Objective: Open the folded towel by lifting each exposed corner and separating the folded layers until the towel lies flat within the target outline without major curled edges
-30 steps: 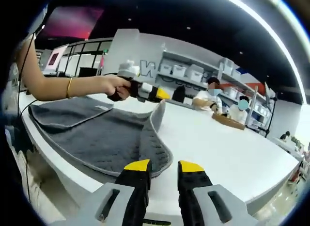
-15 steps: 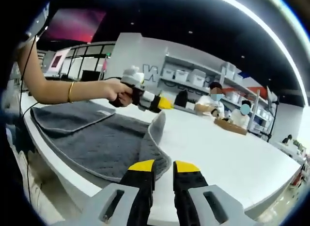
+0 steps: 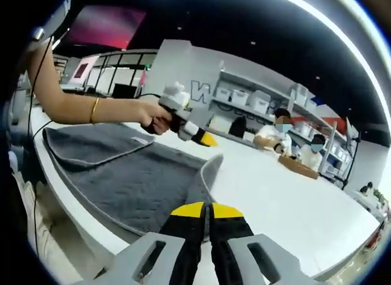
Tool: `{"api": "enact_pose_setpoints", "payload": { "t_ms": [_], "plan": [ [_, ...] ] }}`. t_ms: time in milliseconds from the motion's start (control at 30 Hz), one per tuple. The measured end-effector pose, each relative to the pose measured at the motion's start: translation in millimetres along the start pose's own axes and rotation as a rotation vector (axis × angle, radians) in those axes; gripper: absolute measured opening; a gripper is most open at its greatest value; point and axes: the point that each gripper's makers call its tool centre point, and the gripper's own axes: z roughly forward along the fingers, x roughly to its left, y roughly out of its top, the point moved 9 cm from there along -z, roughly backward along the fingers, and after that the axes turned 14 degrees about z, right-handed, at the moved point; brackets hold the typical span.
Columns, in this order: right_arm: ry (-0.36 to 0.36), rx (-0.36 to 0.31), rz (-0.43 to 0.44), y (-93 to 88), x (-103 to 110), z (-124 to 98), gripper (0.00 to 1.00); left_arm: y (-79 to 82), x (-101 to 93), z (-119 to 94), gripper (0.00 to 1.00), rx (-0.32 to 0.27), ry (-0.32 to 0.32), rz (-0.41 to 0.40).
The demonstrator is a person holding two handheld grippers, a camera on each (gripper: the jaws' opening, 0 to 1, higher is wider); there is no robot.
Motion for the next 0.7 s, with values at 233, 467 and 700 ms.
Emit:
{"api": "enact_pose_setpoints", "payload": {
  "t_ms": [233, 467, 700],
  "plan": [
    [-0.032, 0.089, -0.067, -6.4, -3, 9, 0.0, -11.9, 5.3, 5, 0.23, 0.025, 0.011, 0.014],
    [-0.063, 0.212, -0.066, -24.3, -10, 11, 0.0, -16.8, 1.0, 16, 0.13, 0.031, -0.002, 0.022],
    [-0.087, 0.276, -0.098, -33.7, -13, 10, 0.0, -15.2, -2.8, 28, 0.11, 0.024, -0.015, 0.024]
  ]
}}
